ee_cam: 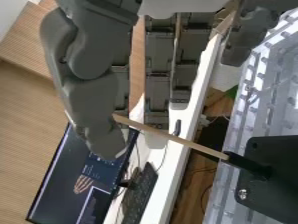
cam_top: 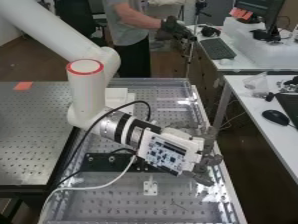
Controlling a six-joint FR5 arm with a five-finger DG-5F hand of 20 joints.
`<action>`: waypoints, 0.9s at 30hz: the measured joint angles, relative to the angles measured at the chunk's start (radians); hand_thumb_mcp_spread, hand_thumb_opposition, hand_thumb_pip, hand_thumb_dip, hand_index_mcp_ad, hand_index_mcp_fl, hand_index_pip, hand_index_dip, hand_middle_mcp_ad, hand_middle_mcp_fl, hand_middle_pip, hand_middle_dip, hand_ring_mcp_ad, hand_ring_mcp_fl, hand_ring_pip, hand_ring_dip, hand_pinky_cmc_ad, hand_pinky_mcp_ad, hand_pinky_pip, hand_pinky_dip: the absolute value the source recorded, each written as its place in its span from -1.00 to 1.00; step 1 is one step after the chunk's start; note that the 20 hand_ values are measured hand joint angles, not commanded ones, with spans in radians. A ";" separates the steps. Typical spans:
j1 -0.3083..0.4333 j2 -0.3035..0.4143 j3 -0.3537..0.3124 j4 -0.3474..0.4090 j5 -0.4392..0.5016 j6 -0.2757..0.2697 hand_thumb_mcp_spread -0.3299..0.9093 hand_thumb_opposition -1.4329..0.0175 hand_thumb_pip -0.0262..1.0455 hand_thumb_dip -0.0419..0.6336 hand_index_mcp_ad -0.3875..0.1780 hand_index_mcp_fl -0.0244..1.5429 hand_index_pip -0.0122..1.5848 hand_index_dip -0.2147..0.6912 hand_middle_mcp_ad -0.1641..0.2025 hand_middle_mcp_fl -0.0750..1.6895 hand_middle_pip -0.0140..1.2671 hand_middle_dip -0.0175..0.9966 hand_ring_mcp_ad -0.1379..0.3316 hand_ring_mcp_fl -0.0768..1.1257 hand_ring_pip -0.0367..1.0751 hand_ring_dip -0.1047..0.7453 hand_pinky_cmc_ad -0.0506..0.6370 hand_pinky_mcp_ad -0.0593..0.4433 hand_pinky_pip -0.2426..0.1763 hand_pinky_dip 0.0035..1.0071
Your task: Grab the chopstick and place it in the clear container
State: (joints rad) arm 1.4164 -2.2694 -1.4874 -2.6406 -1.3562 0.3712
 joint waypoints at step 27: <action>-0.016 -0.019 0.019 -0.002 -0.002 0.018 0.54 -0.19 -0.08 -0.05 -0.43 0.03 -0.13 0.05 -0.10 0.06 -0.41 0.46 -0.45 -0.06 -0.75 0.34 -0.16 0.30 0.16 -0.72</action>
State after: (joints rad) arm 1.4004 -2.2882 -1.4686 -2.6431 -1.3581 0.3888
